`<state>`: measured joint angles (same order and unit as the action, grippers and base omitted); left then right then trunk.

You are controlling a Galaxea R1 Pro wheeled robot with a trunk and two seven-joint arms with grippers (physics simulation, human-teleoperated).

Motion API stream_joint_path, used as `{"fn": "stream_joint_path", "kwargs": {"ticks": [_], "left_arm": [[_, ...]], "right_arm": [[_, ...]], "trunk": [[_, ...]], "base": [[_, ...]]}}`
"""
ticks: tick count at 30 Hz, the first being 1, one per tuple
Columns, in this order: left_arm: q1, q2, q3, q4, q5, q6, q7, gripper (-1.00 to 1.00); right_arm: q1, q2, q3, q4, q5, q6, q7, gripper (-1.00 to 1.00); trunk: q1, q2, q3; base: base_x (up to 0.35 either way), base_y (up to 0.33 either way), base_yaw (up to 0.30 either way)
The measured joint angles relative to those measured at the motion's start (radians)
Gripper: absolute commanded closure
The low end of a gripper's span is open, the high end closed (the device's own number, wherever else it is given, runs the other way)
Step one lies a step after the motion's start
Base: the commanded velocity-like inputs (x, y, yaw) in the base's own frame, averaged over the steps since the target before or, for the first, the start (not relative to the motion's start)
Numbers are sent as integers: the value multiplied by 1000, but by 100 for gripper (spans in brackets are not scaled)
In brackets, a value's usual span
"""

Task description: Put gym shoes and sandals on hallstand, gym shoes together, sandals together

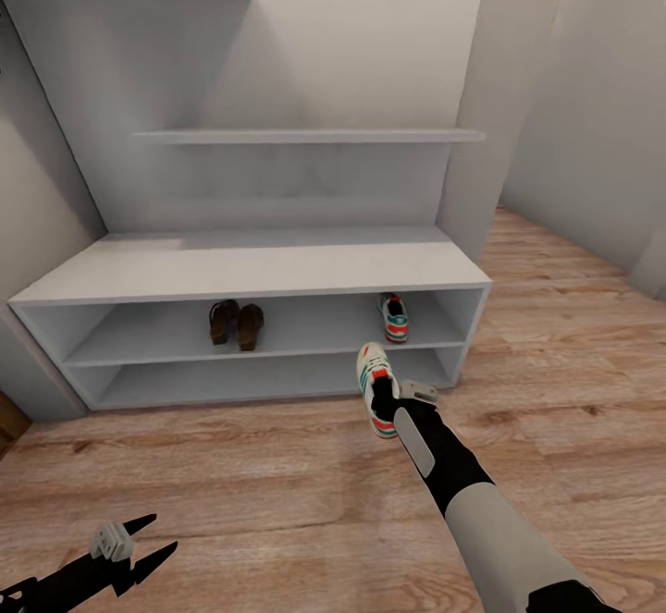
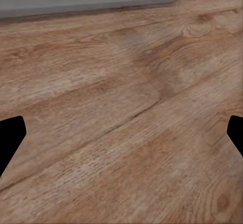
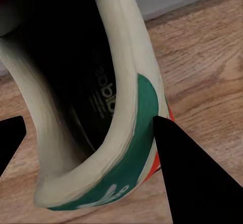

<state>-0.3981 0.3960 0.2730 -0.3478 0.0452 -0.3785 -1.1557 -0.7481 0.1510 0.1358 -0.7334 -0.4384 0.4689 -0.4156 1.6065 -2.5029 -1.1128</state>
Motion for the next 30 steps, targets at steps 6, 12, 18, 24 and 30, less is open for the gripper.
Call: {"fn": "stream_joint_path", "kwargs": {"ticks": [6, 12, 18, 24, 30], "left_arm": [[0, 0, 0, 0, 0, 0, 0, -100], [0, 0, 0, 0, 0, 0, 0, -100], [0, 0, 1, 0, 0, 0, 0, -100], [0, 0, 0, 0, -1, 0, 0, -100], [0, 0, 0, 0, -2, 0, 0, -100]], "right_arm": [[0, 2, 1, 0, -1, -1, 0, 100], [0, 3, 1, 1, 0, -1, 0, 100], [0, 3, 1, 2, -1, -1, 0, 100], [0, 3, 1, 5, -1, -3, 1, 100], [0, 3, 1, 7, -1, -3, 2, 100]], "trunk": [[0, 0, 9], [0, 0, 12], [-1, 0, 13], [-1, 0, 13], [-1, 0, 13]], "base": [[3, 3, 0], [212, 0, 0], [324, 0, 0], [330, 0, 0], [331, 0, 0]]}}
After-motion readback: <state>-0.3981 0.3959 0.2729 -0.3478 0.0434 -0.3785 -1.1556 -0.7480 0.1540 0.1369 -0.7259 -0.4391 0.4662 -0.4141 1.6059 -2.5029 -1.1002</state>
